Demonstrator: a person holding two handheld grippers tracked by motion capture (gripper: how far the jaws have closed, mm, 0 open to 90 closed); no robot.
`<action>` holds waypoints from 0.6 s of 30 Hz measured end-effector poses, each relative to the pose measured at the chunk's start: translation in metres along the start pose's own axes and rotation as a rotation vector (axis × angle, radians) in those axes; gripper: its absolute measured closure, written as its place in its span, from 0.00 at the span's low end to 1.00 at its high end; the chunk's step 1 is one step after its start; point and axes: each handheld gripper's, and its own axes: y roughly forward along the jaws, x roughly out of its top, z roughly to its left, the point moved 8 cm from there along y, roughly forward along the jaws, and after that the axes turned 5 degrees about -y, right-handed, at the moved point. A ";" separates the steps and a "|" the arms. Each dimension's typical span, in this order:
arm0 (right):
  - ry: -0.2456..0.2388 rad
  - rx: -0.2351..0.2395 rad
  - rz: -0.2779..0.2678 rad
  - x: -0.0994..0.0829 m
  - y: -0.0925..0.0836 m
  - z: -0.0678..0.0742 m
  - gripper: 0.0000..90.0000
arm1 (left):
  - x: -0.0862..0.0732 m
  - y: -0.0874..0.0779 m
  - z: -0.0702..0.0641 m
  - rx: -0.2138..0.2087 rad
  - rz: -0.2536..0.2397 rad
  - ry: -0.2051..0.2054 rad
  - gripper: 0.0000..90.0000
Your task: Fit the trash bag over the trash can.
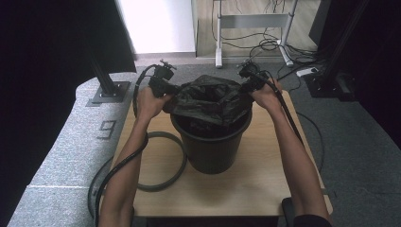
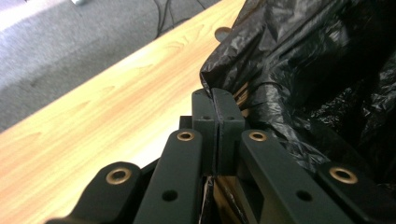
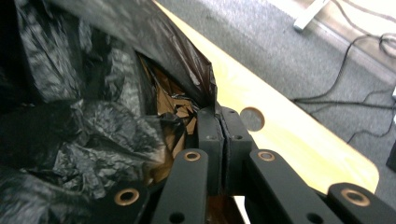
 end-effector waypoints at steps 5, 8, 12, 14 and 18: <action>0.014 -0.006 0.053 -0.008 0.006 -0.002 0.98 | -0.002 0.008 0.001 -0.002 0.033 -0.011 0.98; 0.019 -0.007 0.090 -0.016 0.009 -0.003 0.98 | -0.003 0.009 0.002 -0.021 0.032 -0.031 0.98; 0.028 0.016 0.108 -0.028 0.012 -0.004 0.98 | -0.008 0.006 0.003 -0.019 0.052 -0.019 0.97; 0.028 0.033 0.104 -0.032 0.010 -0.003 0.97 | -0.012 0.003 0.004 -0.021 0.058 -0.018 0.93; 0.032 0.053 0.087 -0.038 -0.002 -0.005 0.73 | -0.020 -0.011 0.009 -0.001 0.047 0.022 0.71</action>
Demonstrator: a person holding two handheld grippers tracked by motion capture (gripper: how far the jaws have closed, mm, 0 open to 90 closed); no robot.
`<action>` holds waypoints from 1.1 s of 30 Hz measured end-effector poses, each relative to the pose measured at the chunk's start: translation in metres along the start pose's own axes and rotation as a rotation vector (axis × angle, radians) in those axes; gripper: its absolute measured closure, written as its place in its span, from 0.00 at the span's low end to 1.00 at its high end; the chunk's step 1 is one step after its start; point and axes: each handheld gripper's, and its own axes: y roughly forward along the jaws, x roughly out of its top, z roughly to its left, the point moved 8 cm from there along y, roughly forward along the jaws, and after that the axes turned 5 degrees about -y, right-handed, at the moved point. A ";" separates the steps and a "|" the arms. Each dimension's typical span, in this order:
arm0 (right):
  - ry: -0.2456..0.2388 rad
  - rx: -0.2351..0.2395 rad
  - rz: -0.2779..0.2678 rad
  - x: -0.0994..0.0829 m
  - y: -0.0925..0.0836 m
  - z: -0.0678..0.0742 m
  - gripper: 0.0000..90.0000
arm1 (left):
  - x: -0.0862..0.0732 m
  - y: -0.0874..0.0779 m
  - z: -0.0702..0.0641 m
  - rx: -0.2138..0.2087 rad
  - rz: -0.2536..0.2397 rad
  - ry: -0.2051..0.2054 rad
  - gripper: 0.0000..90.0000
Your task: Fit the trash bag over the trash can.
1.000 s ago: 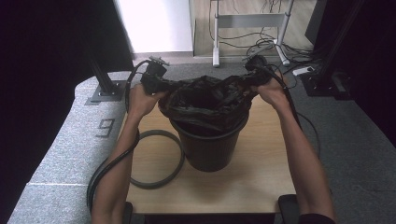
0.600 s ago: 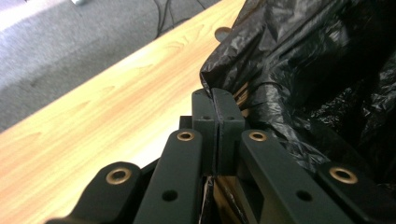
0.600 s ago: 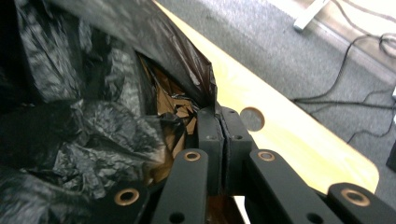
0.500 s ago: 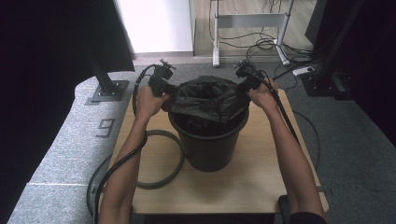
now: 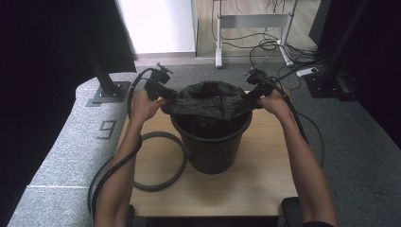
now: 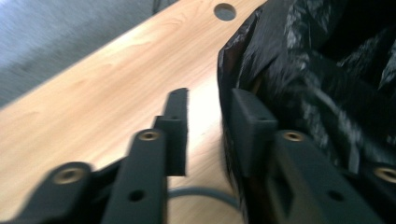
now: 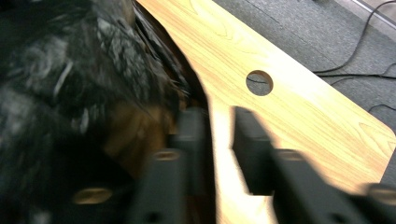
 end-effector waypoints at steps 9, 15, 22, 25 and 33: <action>0.038 0.039 -0.108 -0.010 -0.037 0.000 0.35 | -0.029 -0.036 -0.007 -0.066 -0.028 0.043 0.58; 0.057 0.112 -0.172 -0.022 -0.055 0.006 0.35 | -0.050 -0.048 -0.017 -0.130 -0.066 0.070 0.57; 0.030 0.154 -0.238 -0.033 -0.075 0.022 0.35 | -0.068 -0.057 -0.032 -0.172 -0.098 0.107 0.56; 0.003 0.170 -0.261 -0.037 -0.082 0.031 0.35 | -0.074 -0.060 -0.038 -0.196 -0.105 0.127 0.56; -0.110 0.207 -0.290 -0.047 -0.097 0.057 0.39 | -0.086 -0.067 -0.062 -0.262 -0.109 0.197 0.54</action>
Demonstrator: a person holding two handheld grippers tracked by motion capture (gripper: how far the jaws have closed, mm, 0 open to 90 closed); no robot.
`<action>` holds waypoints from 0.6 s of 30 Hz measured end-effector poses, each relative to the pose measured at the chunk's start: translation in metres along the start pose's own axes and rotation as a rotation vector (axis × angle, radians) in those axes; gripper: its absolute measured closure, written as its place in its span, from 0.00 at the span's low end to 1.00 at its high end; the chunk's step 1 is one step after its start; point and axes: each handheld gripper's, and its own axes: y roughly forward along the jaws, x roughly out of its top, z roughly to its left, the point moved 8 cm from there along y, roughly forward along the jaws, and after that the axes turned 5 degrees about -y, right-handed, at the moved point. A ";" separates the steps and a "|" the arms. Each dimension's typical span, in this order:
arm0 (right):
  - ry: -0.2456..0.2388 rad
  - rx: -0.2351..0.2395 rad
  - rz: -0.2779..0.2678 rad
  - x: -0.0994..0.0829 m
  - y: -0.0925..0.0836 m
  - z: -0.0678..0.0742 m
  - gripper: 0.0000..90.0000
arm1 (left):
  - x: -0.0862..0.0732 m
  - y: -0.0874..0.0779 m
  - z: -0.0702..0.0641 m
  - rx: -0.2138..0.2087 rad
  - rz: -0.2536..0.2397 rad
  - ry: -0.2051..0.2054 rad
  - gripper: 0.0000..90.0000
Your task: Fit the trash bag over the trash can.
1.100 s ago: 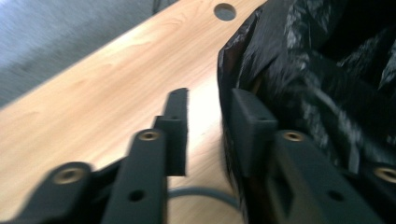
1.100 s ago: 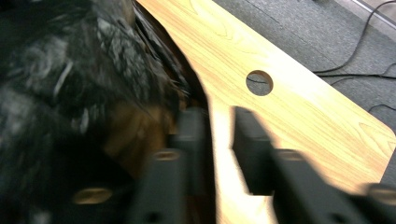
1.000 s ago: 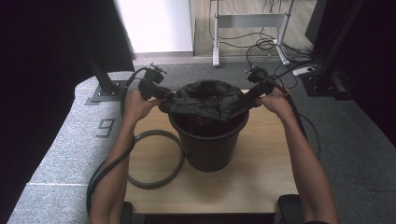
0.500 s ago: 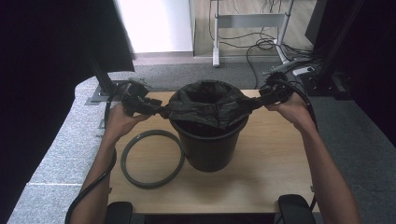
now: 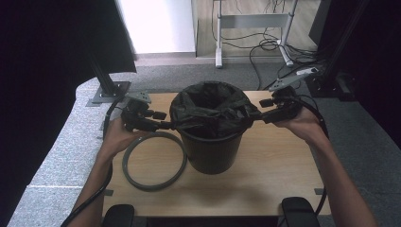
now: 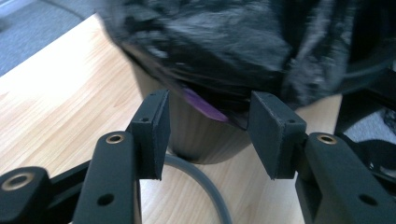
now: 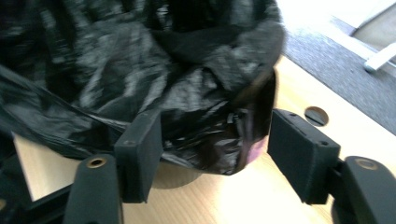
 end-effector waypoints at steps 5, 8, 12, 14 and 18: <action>-0.069 0.076 -0.009 -0.001 -0.006 0.022 0.47 | 0.001 0.001 -0.018 -0.041 0.010 0.056 0.52; -0.099 0.114 -0.009 -0.004 -0.009 0.034 0.47 | 0.001 0.000 -0.023 -0.049 0.020 0.073 0.47; -0.146 0.151 -0.010 -0.006 -0.010 0.049 0.46 | 0.001 -0.002 -0.028 -0.071 0.009 0.076 0.47; -0.163 0.164 -0.009 -0.005 -0.009 0.056 0.46 | 0.001 -0.003 -0.031 -0.075 0.008 0.081 0.47; -0.198 0.136 -0.006 -0.001 -0.009 0.060 0.63 | 0.004 -0.004 -0.036 -0.067 0.004 0.085 0.51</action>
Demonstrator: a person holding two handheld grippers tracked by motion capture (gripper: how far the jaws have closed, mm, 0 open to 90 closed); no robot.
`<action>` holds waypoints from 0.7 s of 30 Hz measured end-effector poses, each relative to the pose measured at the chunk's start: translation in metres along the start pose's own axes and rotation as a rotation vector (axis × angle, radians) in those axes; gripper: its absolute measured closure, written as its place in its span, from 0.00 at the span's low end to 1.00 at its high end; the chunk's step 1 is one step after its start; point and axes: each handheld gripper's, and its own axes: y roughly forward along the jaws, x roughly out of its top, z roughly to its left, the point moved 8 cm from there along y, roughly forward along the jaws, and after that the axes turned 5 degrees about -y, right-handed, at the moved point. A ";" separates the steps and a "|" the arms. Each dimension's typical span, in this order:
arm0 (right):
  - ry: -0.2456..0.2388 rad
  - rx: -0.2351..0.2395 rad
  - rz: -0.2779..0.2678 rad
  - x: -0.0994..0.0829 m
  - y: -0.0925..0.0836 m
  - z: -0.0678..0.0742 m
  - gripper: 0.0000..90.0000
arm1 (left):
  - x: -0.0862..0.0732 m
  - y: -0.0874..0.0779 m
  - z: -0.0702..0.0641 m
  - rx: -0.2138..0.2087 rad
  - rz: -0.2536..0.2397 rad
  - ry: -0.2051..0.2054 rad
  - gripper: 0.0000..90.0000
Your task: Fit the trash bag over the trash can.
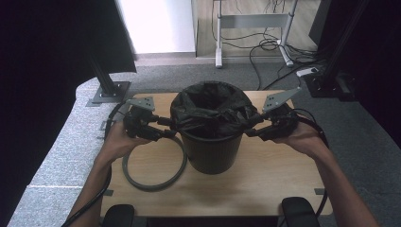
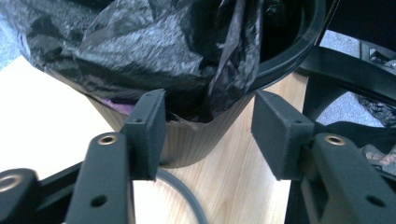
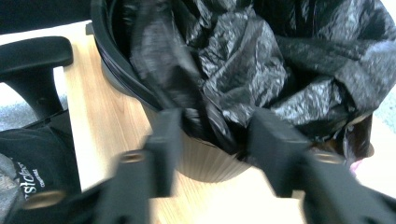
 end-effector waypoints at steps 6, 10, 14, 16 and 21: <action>-0.046 -0.012 -0.008 0.003 0.000 0.006 0.87 | 0.003 0.000 -0.006 0.022 0.033 0.003 0.77; -0.055 0.015 0.000 0.001 0.001 0.012 0.93 | 0.002 0.002 -0.007 0.025 0.041 0.010 0.95; -0.053 0.037 0.019 -0.006 0.004 0.016 0.94 | -0.002 0.005 -0.008 -0.006 0.040 -0.001 0.99; -0.047 0.046 0.021 -0.010 0.006 0.017 0.94 | -0.003 0.006 -0.008 -0.015 0.038 0.000 1.00; -0.032 0.062 0.028 -0.019 0.018 0.020 0.97 | -0.005 0.010 -0.012 -0.046 0.035 0.021 1.00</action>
